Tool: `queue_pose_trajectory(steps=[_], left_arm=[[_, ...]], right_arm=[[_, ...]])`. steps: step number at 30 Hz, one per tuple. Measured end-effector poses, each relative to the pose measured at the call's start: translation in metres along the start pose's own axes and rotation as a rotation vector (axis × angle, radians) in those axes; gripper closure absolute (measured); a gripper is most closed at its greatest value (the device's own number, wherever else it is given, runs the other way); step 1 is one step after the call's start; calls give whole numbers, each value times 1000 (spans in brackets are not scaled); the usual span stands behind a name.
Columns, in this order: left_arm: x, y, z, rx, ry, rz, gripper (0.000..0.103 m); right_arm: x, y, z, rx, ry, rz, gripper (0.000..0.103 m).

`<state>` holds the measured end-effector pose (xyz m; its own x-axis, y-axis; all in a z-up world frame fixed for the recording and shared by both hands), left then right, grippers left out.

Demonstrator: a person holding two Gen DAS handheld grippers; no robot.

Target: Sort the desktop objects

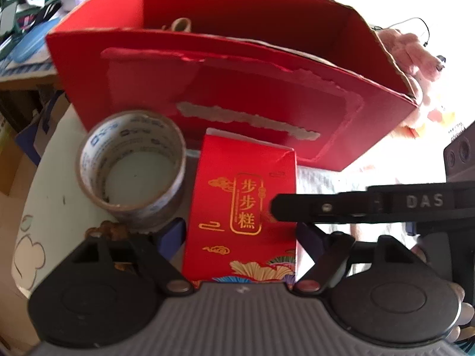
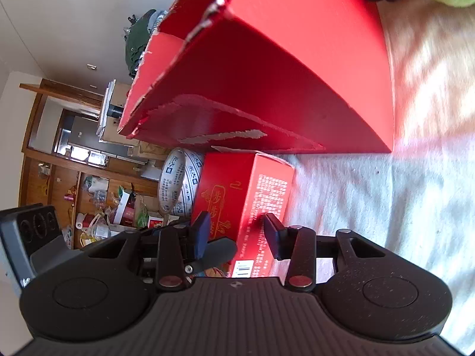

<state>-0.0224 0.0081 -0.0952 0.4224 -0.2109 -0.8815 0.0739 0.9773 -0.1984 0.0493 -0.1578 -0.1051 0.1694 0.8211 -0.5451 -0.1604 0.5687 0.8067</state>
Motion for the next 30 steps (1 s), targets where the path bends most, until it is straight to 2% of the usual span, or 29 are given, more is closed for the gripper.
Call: queue_pose_trajectory(steps=[6, 11, 15, 18, 22, 25, 28, 30], left_arm=[[2, -27, -4, 55, 24, -77, 21], [12, -67, -5, 144, 56, -146, 21], [23, -97, -5, 222, 79, -185, 15], [31, -120, -8, 291, 88, -173, 12], [39, -143, -11, 373, 93, -165, 12], [43, -158, -9, 445, 83, -143, 15], [42, -168, -6, 480, 72, -136, 17], [42, -174, -4, 480, 84, -156, 18]], right_arm=[[-28, -8, -4, -28, -17, -58, 58], [-67, -33, -11, 14, -47, -125, 57], [-93, -50, -17, 64, -87, -162, 57], [-106, -58, -22, 91, -123, -185, 56], [-117, -70, -25, 128, -169, -228, 46], [-121, -76, -30, 135, -188, -263, 43], [-127, -82, -28, 186, -209, -248, 45], [-134, -86, -28, 206, -226, -250, 46]])
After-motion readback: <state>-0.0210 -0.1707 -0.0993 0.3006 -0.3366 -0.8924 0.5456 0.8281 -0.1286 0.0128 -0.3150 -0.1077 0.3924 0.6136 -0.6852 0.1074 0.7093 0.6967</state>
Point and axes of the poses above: each gripper's, at about its wrist camera, not at the fingertips, and x roughly the way its jaws point, y to its left, z to its top, the point moved 5 cm from there along x, roughly the way its jaws point
